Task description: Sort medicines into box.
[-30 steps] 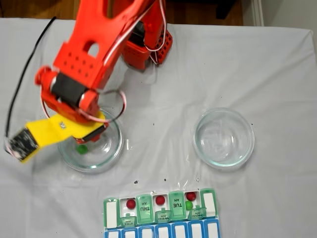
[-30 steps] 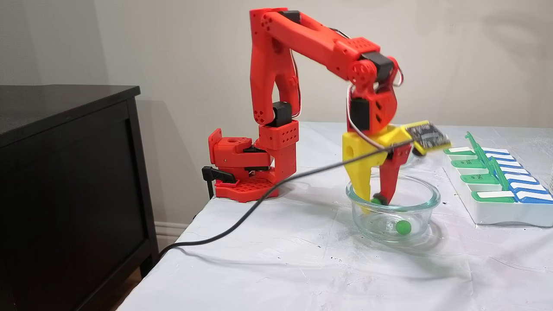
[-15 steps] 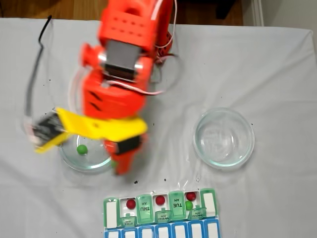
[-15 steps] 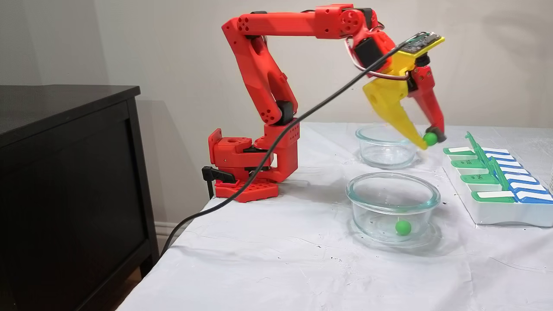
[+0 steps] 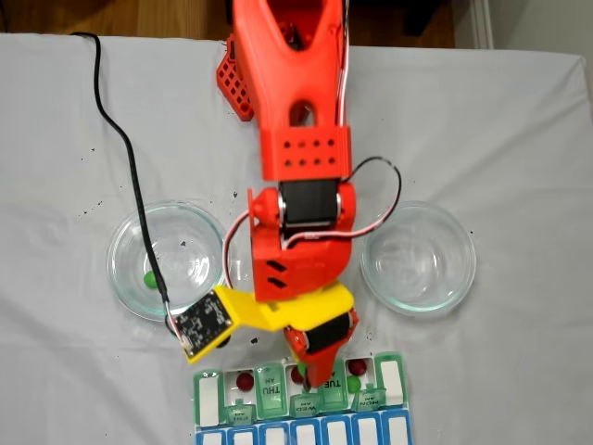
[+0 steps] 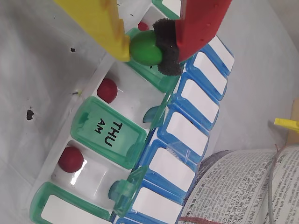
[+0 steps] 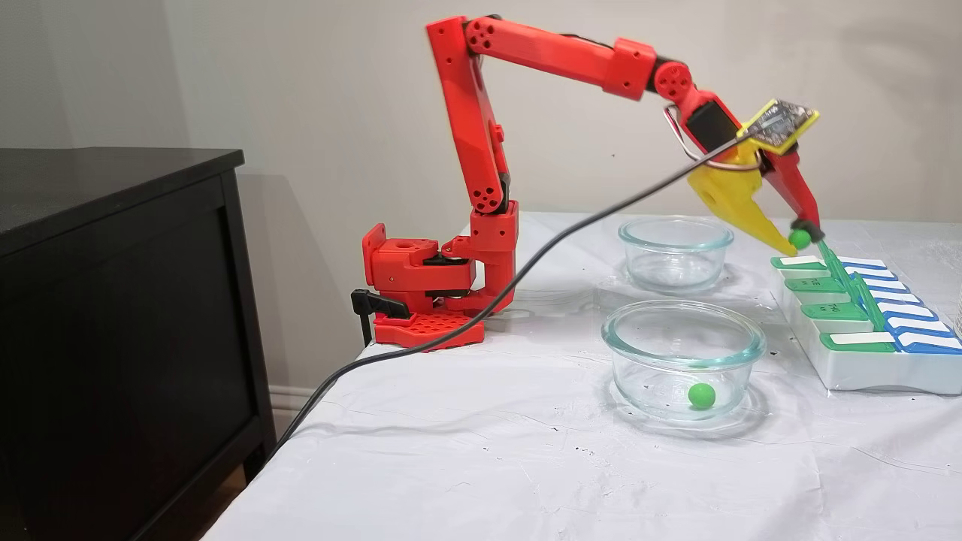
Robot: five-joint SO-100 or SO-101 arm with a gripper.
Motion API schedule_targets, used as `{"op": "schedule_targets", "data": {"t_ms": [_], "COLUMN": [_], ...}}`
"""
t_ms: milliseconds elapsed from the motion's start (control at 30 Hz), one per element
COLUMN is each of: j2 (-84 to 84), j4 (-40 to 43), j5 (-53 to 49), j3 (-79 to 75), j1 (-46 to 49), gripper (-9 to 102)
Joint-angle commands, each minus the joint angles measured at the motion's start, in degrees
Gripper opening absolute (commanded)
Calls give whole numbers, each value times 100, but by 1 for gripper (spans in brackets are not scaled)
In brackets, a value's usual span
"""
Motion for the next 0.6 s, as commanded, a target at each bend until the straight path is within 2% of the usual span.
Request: {"op": "schedule_targets", "data": {"t_ms": [0, 233, 400, 567], "j2": [105, -141, -598, -686], "j4": [-299, -413, 44, 44], "j5": [-18, 97, 246, 325], "j3": [-439, -519, -958, -1055], "j1": [-70, -26, 35, 88], "gripper": [0, 0, 0, 0]}}
